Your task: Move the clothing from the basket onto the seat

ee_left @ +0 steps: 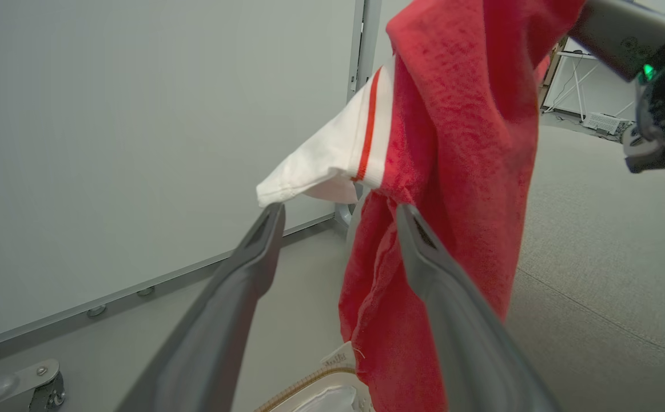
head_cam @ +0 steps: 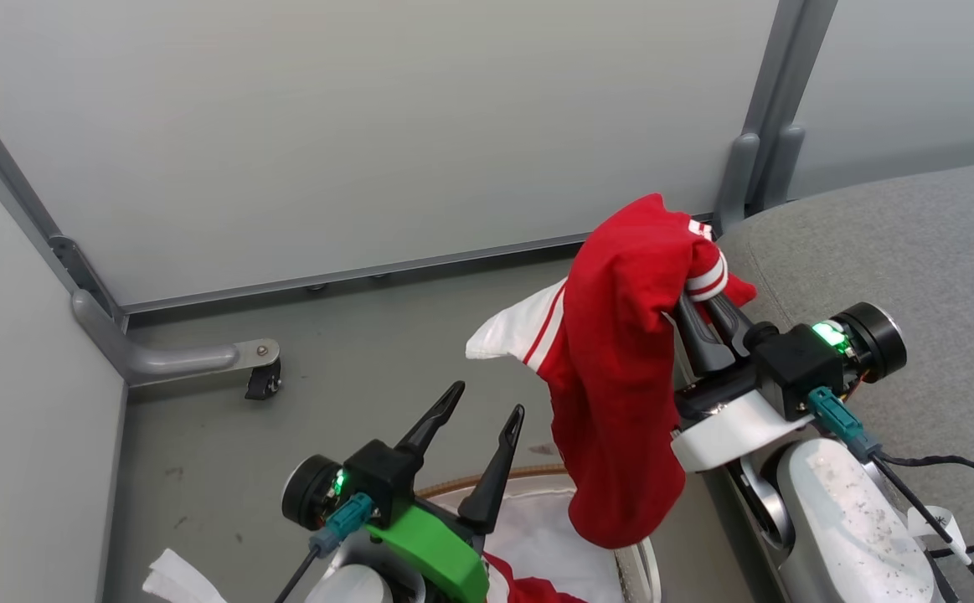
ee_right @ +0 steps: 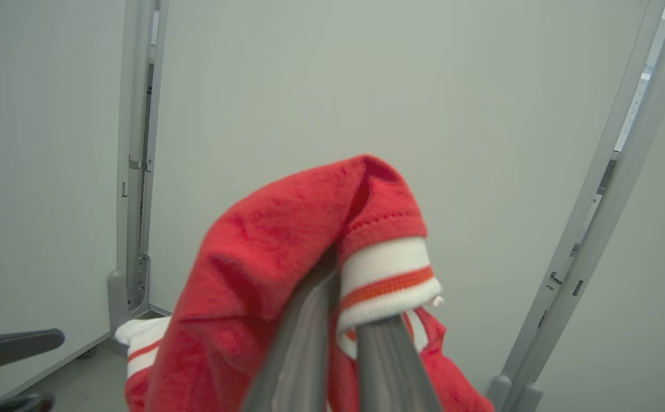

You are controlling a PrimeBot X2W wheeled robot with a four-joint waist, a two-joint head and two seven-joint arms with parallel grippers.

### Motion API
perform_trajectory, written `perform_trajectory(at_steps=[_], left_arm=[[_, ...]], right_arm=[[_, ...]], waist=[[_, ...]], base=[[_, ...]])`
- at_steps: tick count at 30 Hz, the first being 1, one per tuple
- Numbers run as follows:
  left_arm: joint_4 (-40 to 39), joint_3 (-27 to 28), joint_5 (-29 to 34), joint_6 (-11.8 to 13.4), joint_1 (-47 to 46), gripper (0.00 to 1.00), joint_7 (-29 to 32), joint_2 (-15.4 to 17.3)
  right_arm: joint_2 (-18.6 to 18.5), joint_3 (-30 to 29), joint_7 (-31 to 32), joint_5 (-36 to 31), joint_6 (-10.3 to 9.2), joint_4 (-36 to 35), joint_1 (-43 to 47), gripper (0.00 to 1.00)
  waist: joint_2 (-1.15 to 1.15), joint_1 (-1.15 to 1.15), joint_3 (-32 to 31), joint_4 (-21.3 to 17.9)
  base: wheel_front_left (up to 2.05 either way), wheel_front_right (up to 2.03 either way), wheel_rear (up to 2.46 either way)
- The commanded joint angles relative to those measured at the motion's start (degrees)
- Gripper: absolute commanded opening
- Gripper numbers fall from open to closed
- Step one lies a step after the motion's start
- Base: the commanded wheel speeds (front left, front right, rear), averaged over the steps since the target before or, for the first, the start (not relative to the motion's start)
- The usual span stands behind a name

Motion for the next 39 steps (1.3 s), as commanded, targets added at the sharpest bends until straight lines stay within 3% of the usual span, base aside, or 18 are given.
perform_trajectory(at_steps=[1, 10, 16, 29, 35, 39], left_arm=[[0.0, 1.1, 1.2, -0.2, 1.6, 1.0, -0.2, -0.5], [0.7, 4.3, 5.8, -1.9, 5.7, 1.0, -0.1, -2.6], [0.9, 5.6, 7.4, -3.1, 6.8, 1.0, -0.1, -3.6], [0.4, 7.4, 9.2, -4.1, 7.1, 1.0, -0.1, -4.6], [0.4, 7.3, 9.6, -4.4, 5.9, 1.0, -0.1, -4.8], [0.4, 7.4, 10.0, -4.6, 5.4, 1.0, -0.1, -4.8]], right_arm=[[-0.2, -0.4, -0.3, -0.3, -0.04, -0.2, 1.0, 0.0], [-0.2, -0.8, -0.3, -0.8, -0.04, 0.1, 1.6, 0.0], [-0.2, -1.1, -0.3, -0.8, -0.04, 0.4, 1.5, 0.0], [-0.2, -3.8, -0.3, -2.2, -0.06, 0.9, 2.0, 0.0], [-0.2, -5.9, -0.3, -2.0, -0.06, 0.2, 2.2, 0.0], [-0.2, -6.9, -0.3, -1.5, -0.06, -0.2, 1.9, 0.0]], waist=[[0.0, 0.0, -0.1, 0.2], [0.0, 0.0, 0.0, 0.2], [0.0, 0.0, 0.4, -1.8], [0.0, 0.0, 3.2, -17.6], [0.0, 0.0, 5.3, -22.1], [0.0, 0.0, 6.5, -23.1]], base=[[0.0, 0.0, 0.0], [0.0, 0.0, 0.0], [0.0, 0.0, 0.0], [0.0, 0.0, 0.0], [0.0, 0.0, 0.0], [0.0, 0.0, 0.0]])
